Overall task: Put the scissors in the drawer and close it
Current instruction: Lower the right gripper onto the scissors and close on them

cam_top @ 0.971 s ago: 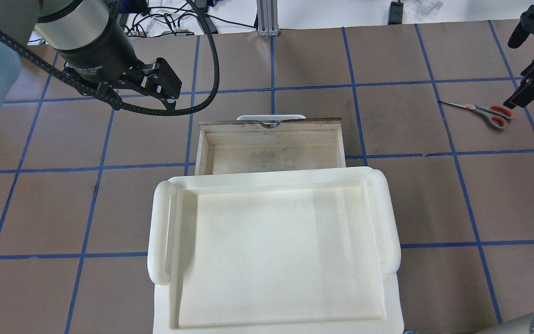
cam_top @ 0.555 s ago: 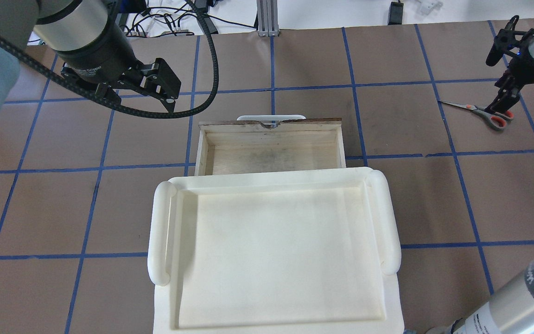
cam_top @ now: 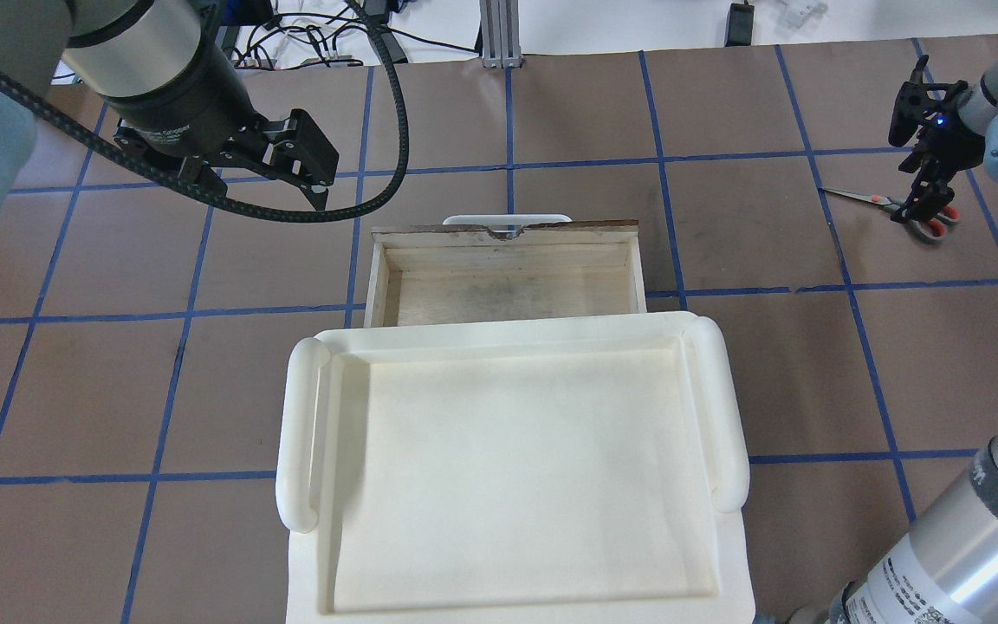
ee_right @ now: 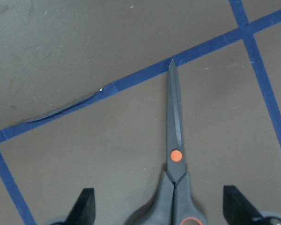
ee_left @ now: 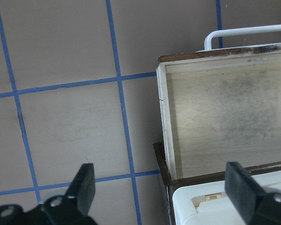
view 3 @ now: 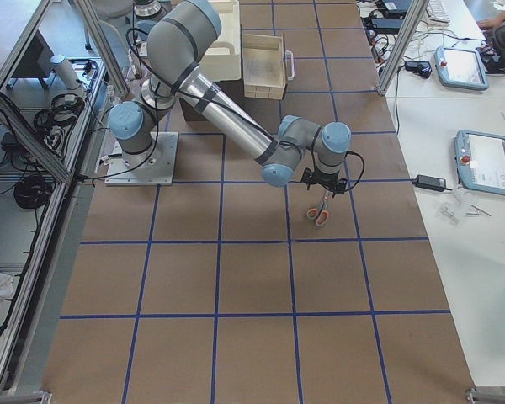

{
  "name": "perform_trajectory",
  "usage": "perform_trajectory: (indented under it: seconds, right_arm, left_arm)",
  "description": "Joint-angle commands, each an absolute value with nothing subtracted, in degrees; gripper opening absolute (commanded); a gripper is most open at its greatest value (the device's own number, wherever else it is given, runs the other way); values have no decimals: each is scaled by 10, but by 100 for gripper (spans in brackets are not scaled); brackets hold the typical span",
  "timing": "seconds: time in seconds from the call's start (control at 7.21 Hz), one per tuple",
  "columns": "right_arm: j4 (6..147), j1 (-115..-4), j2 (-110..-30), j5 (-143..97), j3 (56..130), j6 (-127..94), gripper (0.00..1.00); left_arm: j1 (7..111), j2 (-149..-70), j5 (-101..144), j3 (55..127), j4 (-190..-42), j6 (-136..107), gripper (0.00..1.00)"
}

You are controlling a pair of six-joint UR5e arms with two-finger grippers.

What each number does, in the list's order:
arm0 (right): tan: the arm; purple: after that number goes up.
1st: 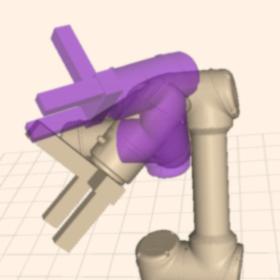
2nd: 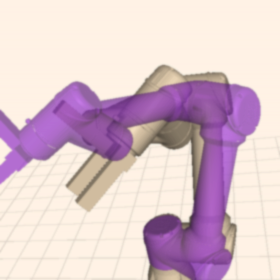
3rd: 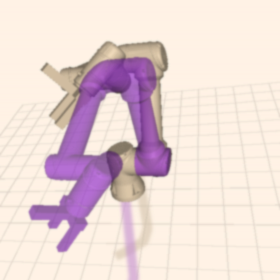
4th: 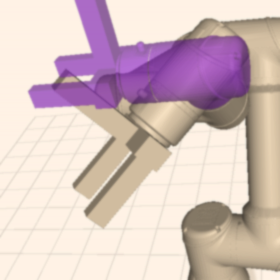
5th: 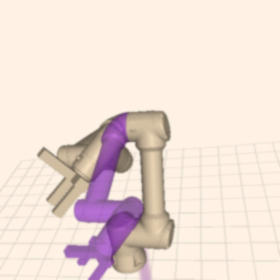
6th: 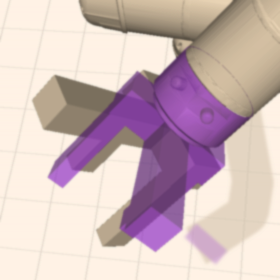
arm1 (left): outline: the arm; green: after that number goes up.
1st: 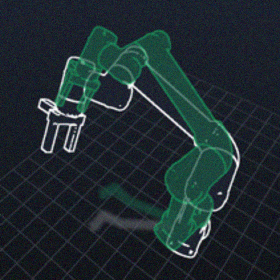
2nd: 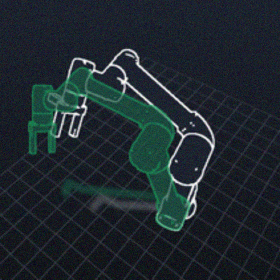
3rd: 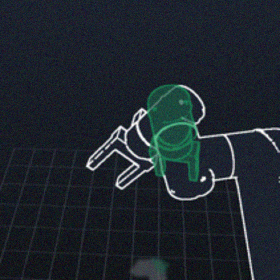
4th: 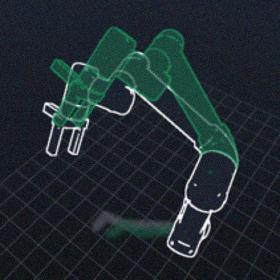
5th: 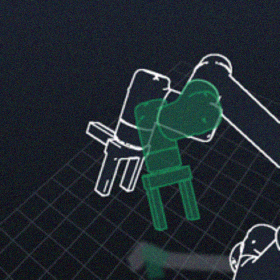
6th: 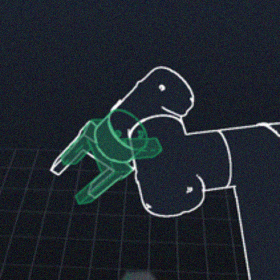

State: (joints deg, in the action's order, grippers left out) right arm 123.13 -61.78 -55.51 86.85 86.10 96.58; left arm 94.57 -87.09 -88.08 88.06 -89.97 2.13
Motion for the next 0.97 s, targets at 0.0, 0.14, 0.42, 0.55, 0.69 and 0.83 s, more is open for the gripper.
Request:
perform_trajectory:
  seconds: [0.0, 0.14, 0.42, 0.55, 0.69, 0.83]
  right_arm:
    - [1223, -618, -525, 871, 839, 993, 96]
    - [1221, -618, -518, 870, 837, 1007, 96]
    - [1230, -618, -513, 871, 838, 1021, 96]
    - [1237, -618, -509, 872, 839, 1024, 95]
    - [1239, -618, -505, 876, 838, 1029, 86]
    - [1239, -618, -501, 888, 836, 1028, 82]
  left_arm:
    - [944, -871, -881, 881, -899, 22, 100]
    - [944, -871, -881, 881, -899, 22, 100]
    - [944, -868, -880, 881, -899, 22, 100]
    - [944, -869, -880, 881, -899, 22, 100]
    - [944, -868, -881, 881, -899, 22, 100]
    - [944, -868, -881, 881, -899, 22, 100]
